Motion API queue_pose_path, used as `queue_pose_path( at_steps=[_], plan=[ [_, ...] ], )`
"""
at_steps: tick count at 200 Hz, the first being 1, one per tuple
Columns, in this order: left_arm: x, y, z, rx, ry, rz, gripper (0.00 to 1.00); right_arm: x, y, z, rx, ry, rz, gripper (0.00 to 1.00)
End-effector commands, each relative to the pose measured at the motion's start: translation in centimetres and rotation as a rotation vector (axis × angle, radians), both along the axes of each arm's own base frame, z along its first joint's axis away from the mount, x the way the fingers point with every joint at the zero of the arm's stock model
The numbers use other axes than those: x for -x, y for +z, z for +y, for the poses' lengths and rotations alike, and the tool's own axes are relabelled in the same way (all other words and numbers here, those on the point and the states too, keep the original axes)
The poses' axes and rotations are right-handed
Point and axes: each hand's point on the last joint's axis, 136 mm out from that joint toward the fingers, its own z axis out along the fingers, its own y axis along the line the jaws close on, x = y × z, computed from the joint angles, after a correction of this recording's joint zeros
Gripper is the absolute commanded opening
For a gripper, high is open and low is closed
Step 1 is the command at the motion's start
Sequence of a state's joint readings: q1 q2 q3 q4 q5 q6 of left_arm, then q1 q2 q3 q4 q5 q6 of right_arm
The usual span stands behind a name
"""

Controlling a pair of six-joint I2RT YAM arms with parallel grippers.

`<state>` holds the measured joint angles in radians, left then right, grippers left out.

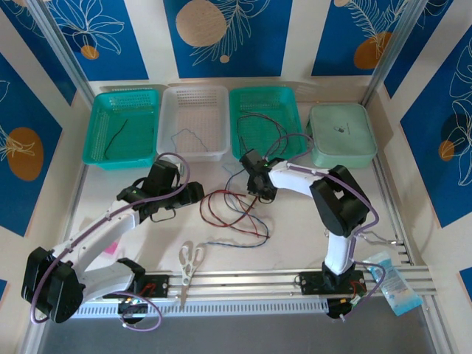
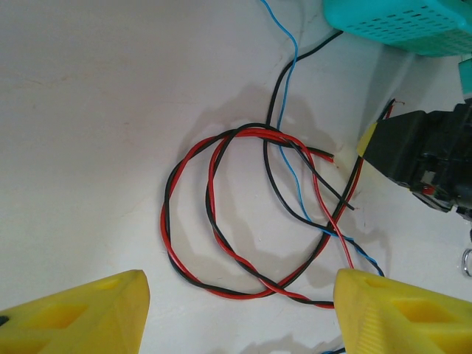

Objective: Untangle the cables

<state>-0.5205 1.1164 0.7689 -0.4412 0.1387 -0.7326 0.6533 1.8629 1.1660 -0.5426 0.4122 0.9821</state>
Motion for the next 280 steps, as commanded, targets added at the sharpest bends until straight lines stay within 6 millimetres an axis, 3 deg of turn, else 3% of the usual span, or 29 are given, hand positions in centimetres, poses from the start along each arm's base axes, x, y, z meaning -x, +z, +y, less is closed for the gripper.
queue_pose_path(
  at_steps=[1,45,76,103,171,203,238,280],
  plan=[
    [0.0,0.3,-0.6,0.017,-0.02,-0.003,0.67,0.3,-0.5,-0.8,0.075,-0.044,0.01,0.29],
    [0.0,0.4,-0.5,0.011,-0.019,-0.006,0.67,0.7,-2.3,-1.6,0.134,-0.061,0.033,0.17],
    [0.1,0.5,-0.4,0.006,-0.017,-0.007,0.67,0.6,-2.6,-1.8,0.14,-0.059,0.016,0.0],
    [0.1,0.8,-0.3,0.007,-0.016,-0.01,0.66,0.2,-0.9,-2.2,0.128,-0.086,-0.044,0.0],
    [-0.1,1.5,-0.8,0.026,-0.026,-0.014,0.67,0.6,6.2,-4.3,0.062,-0.207,-0.29,0.0],
    [-0.1,1.6,-1.0,0.029,-0.028,-0.014,0.67,0.7,6.0,-4.0,0.022,-0.192,-0.268,0.0],
    [-0.2,1.7,-1.0,0.03,-0.027,-0.017,0.66,0.4,3.1,-3.6,0.033,-0.144,-0.126,0.24],
    [-0.2,1.9,-1.0,0.025,-0.03,-0.02,0.66,-0.6,1.7,-2.2,0.041,-0.07,-0.083,0.3]
  ],
)
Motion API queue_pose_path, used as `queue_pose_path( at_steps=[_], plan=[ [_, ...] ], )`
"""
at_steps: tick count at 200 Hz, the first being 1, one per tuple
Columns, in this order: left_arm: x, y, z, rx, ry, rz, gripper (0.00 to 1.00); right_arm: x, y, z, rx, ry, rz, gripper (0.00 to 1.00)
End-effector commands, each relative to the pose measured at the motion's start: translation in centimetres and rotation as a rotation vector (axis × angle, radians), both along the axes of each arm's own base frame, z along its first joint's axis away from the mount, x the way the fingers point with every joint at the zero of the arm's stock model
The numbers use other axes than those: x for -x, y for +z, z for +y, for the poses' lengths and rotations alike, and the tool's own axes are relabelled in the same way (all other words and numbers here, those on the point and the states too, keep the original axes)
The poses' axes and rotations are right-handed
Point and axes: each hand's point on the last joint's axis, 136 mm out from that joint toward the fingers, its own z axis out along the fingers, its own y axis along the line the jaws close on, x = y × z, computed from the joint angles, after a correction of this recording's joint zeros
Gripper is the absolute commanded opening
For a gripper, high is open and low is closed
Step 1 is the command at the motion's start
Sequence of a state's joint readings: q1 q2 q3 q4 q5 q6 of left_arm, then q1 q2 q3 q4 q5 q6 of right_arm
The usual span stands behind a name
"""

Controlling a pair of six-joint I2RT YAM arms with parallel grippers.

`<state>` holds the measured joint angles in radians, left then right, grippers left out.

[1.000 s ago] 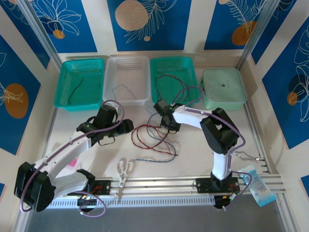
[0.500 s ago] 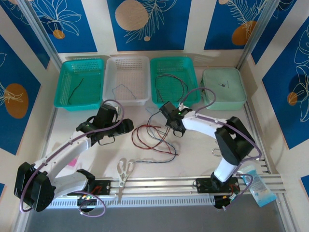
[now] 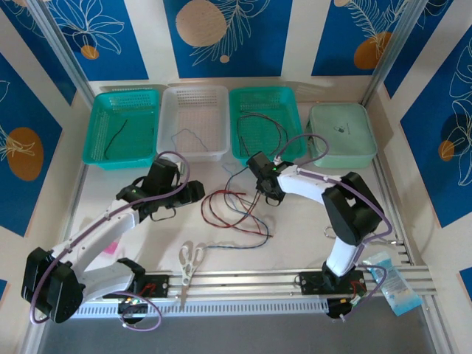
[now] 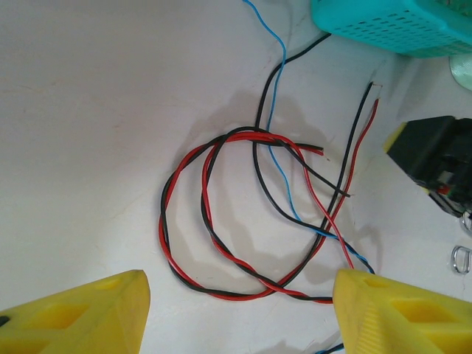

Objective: Untangle the cables

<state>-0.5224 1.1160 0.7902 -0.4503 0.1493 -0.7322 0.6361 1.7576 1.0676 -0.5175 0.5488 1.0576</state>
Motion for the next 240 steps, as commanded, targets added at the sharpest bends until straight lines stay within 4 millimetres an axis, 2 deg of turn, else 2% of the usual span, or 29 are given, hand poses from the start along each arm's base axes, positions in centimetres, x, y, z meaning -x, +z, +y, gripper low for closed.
queue_pose_path(
  at_steps=[1,50,88,129,158,176,183,240],
  plan=[
    [-0.1,1.1,-0.7,0.011,-0.021,-0.014,0.66,-0.6,0.2,1.4,-0.018,0.054,0.025,0.3],
    [-0.2,1.0,-0.6,0.002,-0.023,-0.016,0.67,-0.7,-0.4,2.4,0.01,0.09,0.04,0.31],
    [-0.2,0.6,-0.6,-0.004,-0.03,-0.011,0.66,-0.4,-2.0,2.3,0.052,0.077,0.094,0.29],
    [-0.1,0.6,-0.5,-0.007,-0.029,-0.012,0.67,-0.1,-3.1,1.8,0.113,0.066,0.137,0.17],
    [-0.1,0.6,-0.5,-0.008,-0.029,-0.01,0.66,0.1,-4.1,1.8,0.108,0.063,0.158,0.15],
    [0.0,0.5,-0.4,-0.01,-0.03,-0.012,0.67,0.1,-4.9,1.5,0.065,0.038,0.181,0.05],
    [0.1,0.4,-0.4,-0.014,-0.031,-0.009,0.66,0.1,-4.8,1.4,0.053,0.028,0.186,0.0],
    [-0.1,0.4,-0.5,-0.009,-0.031,-0.007,0.66,0.7,-0.8,0.7,0.026,-0.037,0.02,0.0]
  ],
)
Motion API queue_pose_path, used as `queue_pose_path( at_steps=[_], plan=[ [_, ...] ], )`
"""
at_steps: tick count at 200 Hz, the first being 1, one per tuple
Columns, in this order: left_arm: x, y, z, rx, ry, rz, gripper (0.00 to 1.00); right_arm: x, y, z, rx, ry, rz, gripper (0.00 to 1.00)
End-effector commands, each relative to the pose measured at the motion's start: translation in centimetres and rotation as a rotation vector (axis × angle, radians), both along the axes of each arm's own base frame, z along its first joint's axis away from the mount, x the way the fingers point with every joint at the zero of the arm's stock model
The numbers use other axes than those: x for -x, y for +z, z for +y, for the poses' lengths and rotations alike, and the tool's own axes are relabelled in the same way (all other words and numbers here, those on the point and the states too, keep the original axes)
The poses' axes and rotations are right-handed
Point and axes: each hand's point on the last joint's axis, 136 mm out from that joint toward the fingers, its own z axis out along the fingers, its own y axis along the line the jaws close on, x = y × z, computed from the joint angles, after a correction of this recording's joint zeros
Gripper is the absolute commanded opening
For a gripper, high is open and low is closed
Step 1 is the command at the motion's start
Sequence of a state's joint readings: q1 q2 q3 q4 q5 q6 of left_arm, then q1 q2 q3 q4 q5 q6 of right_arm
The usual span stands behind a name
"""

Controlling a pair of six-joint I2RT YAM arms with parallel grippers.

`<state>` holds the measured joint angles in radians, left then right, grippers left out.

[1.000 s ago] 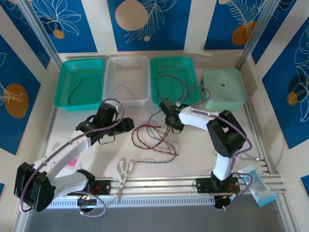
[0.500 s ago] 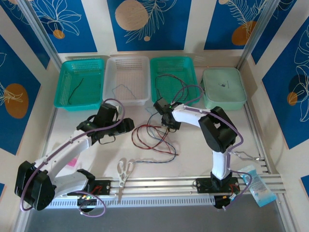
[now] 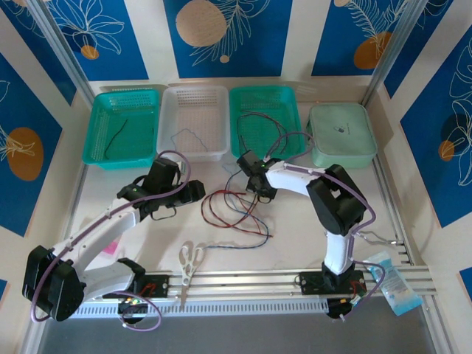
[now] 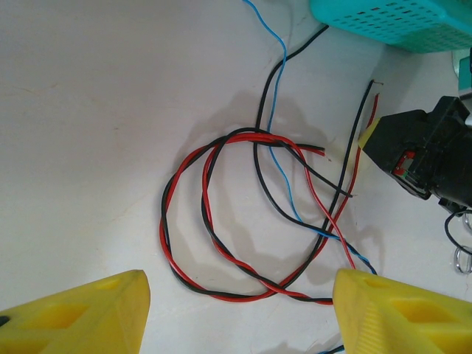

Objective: Untangle the cables

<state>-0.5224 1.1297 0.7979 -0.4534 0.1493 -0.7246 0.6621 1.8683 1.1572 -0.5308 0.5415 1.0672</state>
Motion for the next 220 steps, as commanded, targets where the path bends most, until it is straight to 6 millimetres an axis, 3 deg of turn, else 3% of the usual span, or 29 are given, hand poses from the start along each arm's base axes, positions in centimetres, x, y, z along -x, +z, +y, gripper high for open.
queue_pose_path(
  at_steps=[1,59,99,148,220],
  plan=[
    [0.0,0.6,-0.5,-0.001,-0.025,-0.01,0.67,1.6,0.6,-1.3,0.015,-0.057,-0.014,0.0],
    [-0.3,1.0,-0.9,0.006,-0.039,-0.015,0.67,3.3,3.8,-3.3,0.004,-0.141,-0.1,0.0],
    [-0.6,1.8,-1.2,0.015,-0.047,-0.03,0.67,4.4,8.0,-4.7,0.01,-0.16,-0.238,0.0],
    [-1.4,3.5,-2.4,0.034,-0.085,-0.049,0.67,3.0,16.5,-4.7,-0.042,-0.054,-0.512,0.0],
    [-3.2,6.9,-4.4,0.077,-0.139,-0.094,0.67,0.3,29.9,-2.9,-0.178,0.157,-0.827,0.0]
  ],
)
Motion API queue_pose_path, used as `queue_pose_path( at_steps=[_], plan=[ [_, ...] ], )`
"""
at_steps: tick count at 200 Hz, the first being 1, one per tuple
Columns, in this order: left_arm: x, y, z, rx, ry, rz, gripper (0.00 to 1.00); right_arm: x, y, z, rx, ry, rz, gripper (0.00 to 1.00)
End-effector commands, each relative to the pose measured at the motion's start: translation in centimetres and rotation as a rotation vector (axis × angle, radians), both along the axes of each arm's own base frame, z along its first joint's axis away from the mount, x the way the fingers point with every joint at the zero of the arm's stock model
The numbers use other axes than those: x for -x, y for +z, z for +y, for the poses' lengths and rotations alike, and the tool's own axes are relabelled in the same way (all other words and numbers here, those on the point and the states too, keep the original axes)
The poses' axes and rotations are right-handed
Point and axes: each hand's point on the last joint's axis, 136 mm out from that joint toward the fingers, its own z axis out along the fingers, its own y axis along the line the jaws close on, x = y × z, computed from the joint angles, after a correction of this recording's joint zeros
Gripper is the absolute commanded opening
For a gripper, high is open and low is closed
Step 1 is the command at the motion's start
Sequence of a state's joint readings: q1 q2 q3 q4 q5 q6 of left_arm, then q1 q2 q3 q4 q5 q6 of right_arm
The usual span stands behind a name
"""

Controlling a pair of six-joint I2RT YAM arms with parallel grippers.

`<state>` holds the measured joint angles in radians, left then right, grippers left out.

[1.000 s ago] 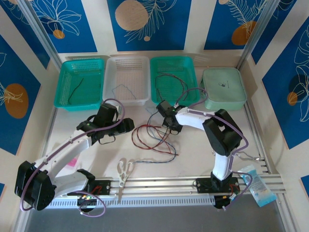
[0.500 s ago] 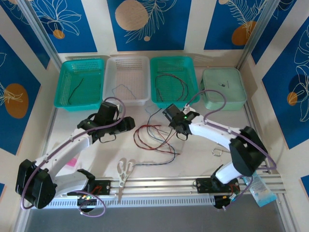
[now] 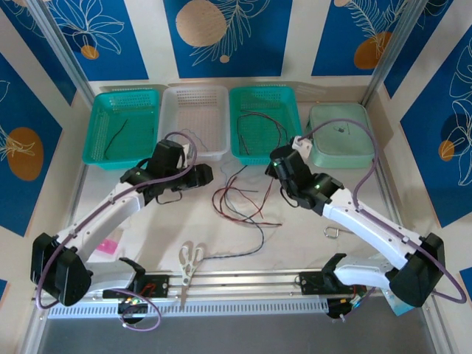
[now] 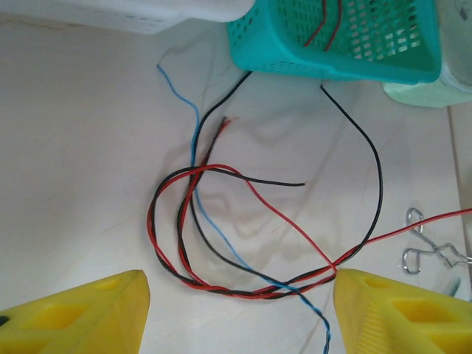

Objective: Untangle the cables

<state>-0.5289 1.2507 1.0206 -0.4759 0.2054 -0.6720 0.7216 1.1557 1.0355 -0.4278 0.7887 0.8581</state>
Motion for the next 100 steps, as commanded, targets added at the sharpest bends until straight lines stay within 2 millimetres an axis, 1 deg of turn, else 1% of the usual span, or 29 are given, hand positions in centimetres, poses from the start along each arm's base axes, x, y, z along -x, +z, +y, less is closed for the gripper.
queue_pose_path(
  at_steps=[1,22,49,81,100],
  plan=[
    [0.0,1.8,-1.3,0.025,-0.057,-0.02,0.67,-1.1,6.6,0.5,-0.018,0.076,-0.167,0.0],
    [-0.4,2.8,-2.0,0.055,-0.074,-0.033,0.67,-1.5,10.1,0.7,-0.051,0.129,-0.252,0.0],
    [-1.1,4.5,-3.6,0.12,-0.106,-0.052,0.67,-1.6,14.7,0.8,-0.087,0.178,-0.349,0.0],
    [-2.4,8.7,-6.4,0.269,-0.163,-0.107,0.69,-1.3,19.1,1.5,-0.131,0.248,-0.435,0.0],
    [-3.2,11.2,-7.9,0.326,-0.195,-0.135,0.7,-1.1,21.0,1.8,-0.145,0.279,-0.475,0.0]
  ],
)
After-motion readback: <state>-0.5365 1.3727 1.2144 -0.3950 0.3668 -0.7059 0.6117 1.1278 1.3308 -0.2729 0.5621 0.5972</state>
